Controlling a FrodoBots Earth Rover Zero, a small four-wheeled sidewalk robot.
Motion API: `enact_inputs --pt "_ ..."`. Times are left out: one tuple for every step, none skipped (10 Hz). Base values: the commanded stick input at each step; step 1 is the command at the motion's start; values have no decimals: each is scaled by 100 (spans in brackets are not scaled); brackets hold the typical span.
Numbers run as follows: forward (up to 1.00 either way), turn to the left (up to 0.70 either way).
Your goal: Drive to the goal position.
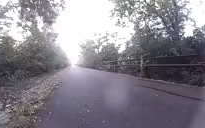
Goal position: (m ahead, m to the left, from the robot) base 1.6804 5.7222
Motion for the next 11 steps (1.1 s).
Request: enact_inputs --pt "0 0" --pt "0 0" --pt "0 0" --pt "0 0" --pt "100 0" --pt "100 0" --pt "100 0" --pt "100 0" --pt "100 0" --pt "100 0" --pt "100 0"
